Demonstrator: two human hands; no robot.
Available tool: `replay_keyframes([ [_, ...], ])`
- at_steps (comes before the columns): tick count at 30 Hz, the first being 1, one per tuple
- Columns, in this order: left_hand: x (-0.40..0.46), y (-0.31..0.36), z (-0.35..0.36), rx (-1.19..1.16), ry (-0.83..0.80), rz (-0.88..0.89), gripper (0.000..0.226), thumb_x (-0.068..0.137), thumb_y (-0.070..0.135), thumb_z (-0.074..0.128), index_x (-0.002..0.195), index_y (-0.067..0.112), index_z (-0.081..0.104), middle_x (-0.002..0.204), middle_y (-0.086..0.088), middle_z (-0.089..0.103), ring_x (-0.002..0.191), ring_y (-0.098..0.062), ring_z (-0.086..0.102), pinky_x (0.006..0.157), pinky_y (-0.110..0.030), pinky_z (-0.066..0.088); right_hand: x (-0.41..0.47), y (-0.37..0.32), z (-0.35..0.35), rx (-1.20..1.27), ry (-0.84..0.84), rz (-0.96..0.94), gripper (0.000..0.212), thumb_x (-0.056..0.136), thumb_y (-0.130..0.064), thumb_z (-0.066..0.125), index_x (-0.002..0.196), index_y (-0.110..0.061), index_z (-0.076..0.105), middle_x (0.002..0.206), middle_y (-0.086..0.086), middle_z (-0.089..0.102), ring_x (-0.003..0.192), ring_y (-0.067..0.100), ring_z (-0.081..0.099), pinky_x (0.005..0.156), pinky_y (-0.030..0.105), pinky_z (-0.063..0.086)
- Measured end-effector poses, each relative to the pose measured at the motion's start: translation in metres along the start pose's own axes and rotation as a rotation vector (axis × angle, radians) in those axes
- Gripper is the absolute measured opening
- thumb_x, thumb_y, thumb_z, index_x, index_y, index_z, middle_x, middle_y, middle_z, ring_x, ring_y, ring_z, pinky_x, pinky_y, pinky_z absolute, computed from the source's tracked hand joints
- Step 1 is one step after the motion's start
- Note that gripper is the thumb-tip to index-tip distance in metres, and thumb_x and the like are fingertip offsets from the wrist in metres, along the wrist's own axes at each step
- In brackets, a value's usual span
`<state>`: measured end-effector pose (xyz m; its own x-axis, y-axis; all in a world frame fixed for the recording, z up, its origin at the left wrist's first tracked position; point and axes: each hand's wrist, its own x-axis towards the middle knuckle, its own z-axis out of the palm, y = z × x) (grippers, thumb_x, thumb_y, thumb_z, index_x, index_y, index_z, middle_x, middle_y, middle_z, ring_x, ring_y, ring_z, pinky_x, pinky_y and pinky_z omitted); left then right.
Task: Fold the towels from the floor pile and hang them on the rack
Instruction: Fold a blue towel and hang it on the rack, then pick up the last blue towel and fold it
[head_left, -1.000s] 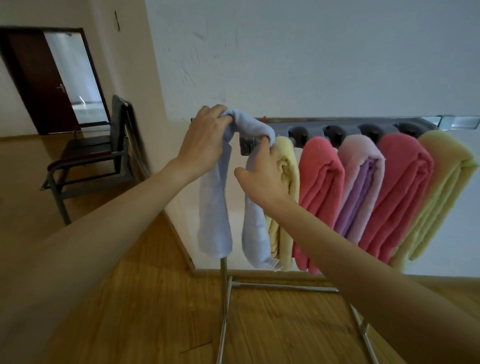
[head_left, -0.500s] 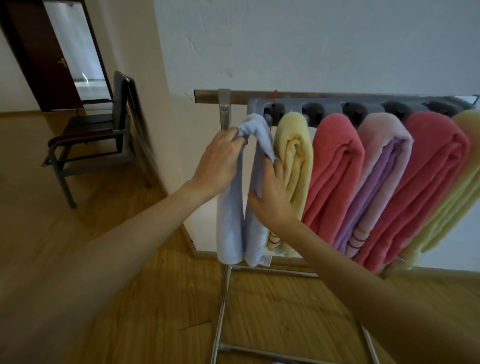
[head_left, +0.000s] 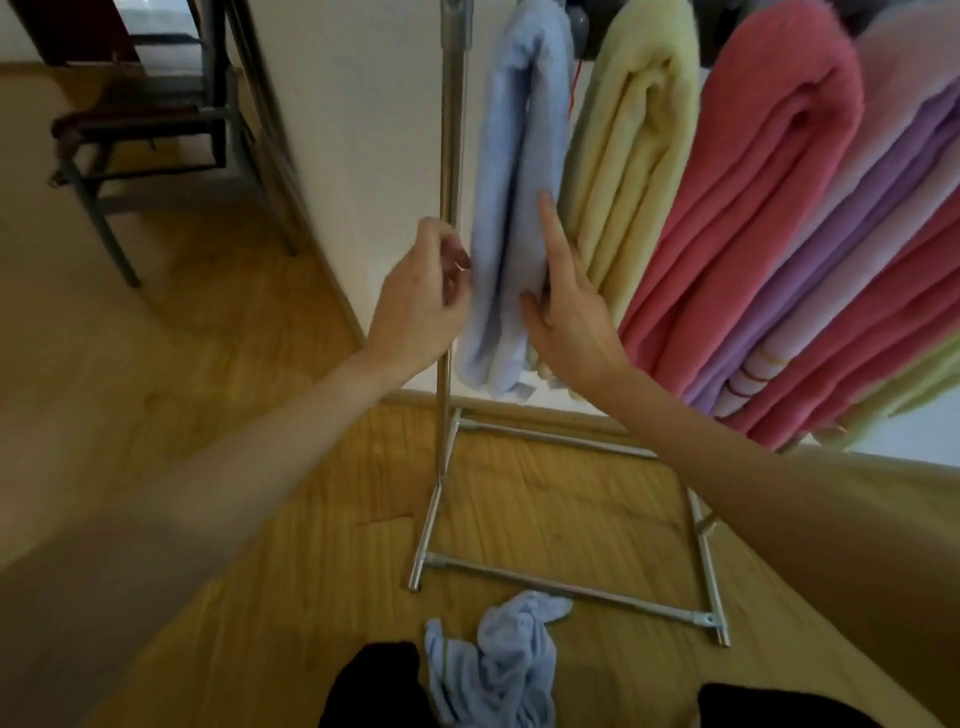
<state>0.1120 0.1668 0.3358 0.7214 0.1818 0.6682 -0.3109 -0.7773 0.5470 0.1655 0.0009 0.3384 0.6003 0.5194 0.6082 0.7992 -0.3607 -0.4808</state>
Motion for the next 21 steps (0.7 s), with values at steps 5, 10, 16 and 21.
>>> replay_keyframes([
  [5, -0.104, -0.054, 0.055, 0.083, -0.216, -0.378, 0.027, 0.087, 0.005, 0.059, 0.107, 0.017, 0.046, 0.093, 0.001, 0.058, 0.079, -0.010, 0.059, 0.065, -0.022, 0.051, -0.087, 0.049, 0.036, -0.113, -0.188, 0.099, 0.072, 0.090, -0.008, 0.048, 0.151, -0.015, 0.009, 0.144, 0.013, 0.042, 0.086, 0.026, 0.065, 0.061, 0.040, 0.055],
  [10, -0.204, -0.096, 0.127, 0.124, -0.576, -0.722, 0.033, 0.082, 0.003, 0.059, 0.113, 0.010, 0.048, 0.103, -0.006, 0.055, 0.088, -0.019, 0.056, 0.069, -0.029, 0.045, -0.189, 0.115, 0.073, -0.234, -0.534, 0.294, 0.078, 0.089, -0.007, 0.048, 0.152, -0.019, 0.004, 0.156, 0.005, 0.023, 0.110, 0.030, 0.057, 0.062, 0.033, 0.047],
  [16, -0.301, -0.141, 0.192, 0.260, -1.036, -0.764, 0.032, 0.085, 0.008, 0.056, 0.115, 0.001, 0.047, 0.115, -0.018, 0.049, 0.097, -0.034, 0.054, 0.071, -0.035, 0.042, -0.302, 0.178, 0.123, -0.203, -0.854, 0.614, 0.079, 0.090, -0.004, 0.049, 0.152, -0.011, -0.001, 0.157, 0.009, 0.016, 0.135, 0.030, 0.034, 0.097, 0.038, 0.040],
  [21, -0.382, -0.181, 0.217, 0.277, -1.161, -0.957, 0.007, 0.087, 0.007, 0.053, 0.083, 0.005, 0.048, 0.083, -0.011, 0.049, 0.073, -0.026, 0.051, 0.062, -0.037, 0.041, -0.383, 0.200, 0.176, -0.046, -1.073, 0.694, 0.073, 0.095, -0.010, 0.047, 0.151, -0.004, 0.000, 0.157, 0.012, 0.011, 0.143, 0.030, 0.019, 0.112, 0.042, 0.028],
])
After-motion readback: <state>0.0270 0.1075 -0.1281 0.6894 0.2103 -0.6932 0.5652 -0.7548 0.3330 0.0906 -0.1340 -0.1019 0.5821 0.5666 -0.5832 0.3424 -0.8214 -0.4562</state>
